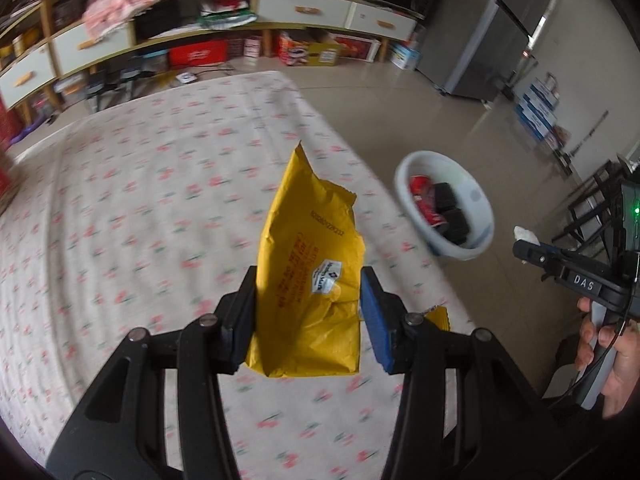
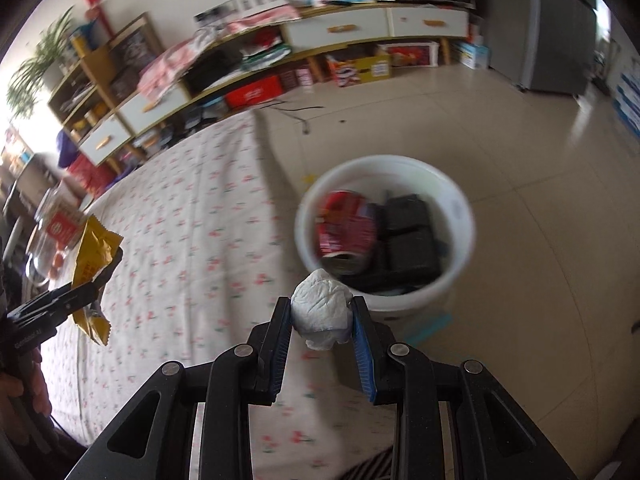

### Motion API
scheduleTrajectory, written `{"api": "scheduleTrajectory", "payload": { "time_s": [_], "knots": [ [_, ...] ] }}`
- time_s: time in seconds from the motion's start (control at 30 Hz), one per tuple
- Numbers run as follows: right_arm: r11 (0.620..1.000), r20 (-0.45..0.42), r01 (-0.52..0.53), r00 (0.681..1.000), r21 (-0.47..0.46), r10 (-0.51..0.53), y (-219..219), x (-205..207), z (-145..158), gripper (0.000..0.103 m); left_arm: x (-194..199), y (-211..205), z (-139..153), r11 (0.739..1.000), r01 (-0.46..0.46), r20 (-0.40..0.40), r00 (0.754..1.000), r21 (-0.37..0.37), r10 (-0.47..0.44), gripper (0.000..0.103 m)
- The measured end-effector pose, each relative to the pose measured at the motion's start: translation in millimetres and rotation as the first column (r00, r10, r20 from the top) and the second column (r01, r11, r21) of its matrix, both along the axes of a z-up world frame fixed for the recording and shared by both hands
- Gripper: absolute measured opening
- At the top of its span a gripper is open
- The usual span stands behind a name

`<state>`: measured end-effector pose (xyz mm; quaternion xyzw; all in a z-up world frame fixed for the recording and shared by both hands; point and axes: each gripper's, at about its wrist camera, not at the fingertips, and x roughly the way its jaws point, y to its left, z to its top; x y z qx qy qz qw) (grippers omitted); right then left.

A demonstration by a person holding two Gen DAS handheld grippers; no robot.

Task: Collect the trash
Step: 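Grasp the crumpled white tissue with the right tool while the left tool holds the bag, then carry the yellow bag and white tissue with both tools over the white bin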

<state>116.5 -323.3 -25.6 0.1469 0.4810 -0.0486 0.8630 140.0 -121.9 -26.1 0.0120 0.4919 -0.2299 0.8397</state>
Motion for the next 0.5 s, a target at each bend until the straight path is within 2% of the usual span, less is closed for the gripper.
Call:
{"api": "scheduleTrajectory", "payload": {
  "time_s": [0.23, 0.37, 0.5],
  "knots": [
    [0.996, -0.012, 0.081, 0.997, 0.038, -0.081, -53, -11, -12, 0.03, 12, -77, -7, 0.996, 0.093, -0.014, 0.996, -0.003, -0.093, 0.05],
    [0.995, -0.007, 0.104, 0.995, -0.003, -0.104, -70, -11, -11, 0.03, 19, -117, -14, 0.99, 0.142, -0.028, 0.989, -0.006, -0.142, 0.05],
    [0.992, -0.003, 0.126, 0.992, 0.014, -0.126, -89, -12, -11, 0.03, 24, -155, -19, 0.982, 0.187, -0.038, 0.982, 0.006, -0.187, 0.05]
  ]
}}
